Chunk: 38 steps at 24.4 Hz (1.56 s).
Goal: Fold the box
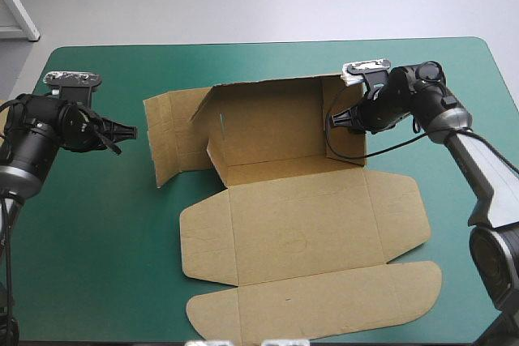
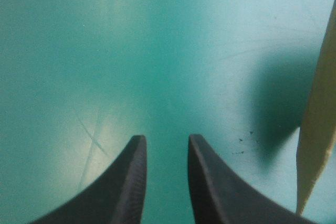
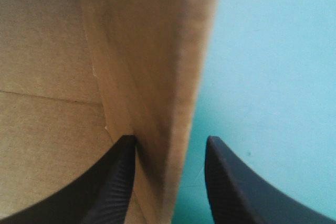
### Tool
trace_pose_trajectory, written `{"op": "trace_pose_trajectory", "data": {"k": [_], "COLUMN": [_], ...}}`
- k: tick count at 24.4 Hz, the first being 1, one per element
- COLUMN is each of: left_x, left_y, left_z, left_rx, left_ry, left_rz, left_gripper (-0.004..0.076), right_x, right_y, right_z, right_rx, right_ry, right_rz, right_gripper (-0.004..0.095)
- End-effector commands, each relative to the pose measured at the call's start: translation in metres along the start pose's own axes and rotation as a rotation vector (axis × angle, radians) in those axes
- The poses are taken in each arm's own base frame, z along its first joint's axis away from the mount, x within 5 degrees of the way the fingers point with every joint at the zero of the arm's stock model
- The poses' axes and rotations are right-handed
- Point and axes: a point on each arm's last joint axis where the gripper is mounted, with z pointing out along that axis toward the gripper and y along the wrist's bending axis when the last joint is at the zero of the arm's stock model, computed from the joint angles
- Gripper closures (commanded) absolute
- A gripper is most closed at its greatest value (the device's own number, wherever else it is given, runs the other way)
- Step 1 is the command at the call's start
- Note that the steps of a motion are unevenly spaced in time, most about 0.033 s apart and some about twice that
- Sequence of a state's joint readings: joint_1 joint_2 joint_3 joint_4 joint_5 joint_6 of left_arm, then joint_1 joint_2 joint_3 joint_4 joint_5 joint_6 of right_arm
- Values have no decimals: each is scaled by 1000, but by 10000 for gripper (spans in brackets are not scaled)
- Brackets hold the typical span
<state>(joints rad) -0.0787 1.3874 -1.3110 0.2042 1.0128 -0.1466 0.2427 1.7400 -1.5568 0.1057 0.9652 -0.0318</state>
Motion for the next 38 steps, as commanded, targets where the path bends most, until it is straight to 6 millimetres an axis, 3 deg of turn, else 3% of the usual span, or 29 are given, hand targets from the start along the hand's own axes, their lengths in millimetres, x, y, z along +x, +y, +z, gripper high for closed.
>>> {"op": "trace_pose_trajectory", "data": {"k": [1,6,12,17,24,26,28,29,30,31,35,38], "left_x": [-7,-10,-12,-13,-13,-12,-11,-11,-10,-10,-10,-12], "left_y": [2,2,2,2,1,1,1,1,2,2,2,2], "left_z": [-19,-19,-19,-20,-20,-19,-19,-19,-19,-19,-19,-19], "left_rx": [6,12,9,11,21,20,18,15,9,8,3,6], "left_ry": [-97,-137,-155,-171,-170,-161,-147,-139,-135,-131,-132,-153], "left_rz": [-6,-1,16,21,14,14,14,15,19,19,24,24], "left_gripper": [520,520,520,520,520,520,520,520,520,520,520,520], "right_x": [-8,4,29,52,62,60,56,55,53,50,38,26], "right_y": [1,6,24,28,26,26,27,27,27,27,29,31], "right_z": [-28,-24,-8,1,20,25,27,26,25,23,6,-18], "right_rx": [19,5,11,17,3,-4,-8,-10,-11,-11,-6,7], "right_ry": [-83,-6,-127,-180,-267,-309,-339,-351,-365,-369,-303,-218], "right_rz": [-21,-25,-48,-44,-34,-23,-18,-19,-19,-17,-11,-15], "right_gripper": [438,438,438,438,442,494,615,707,876,927,929,928]}}
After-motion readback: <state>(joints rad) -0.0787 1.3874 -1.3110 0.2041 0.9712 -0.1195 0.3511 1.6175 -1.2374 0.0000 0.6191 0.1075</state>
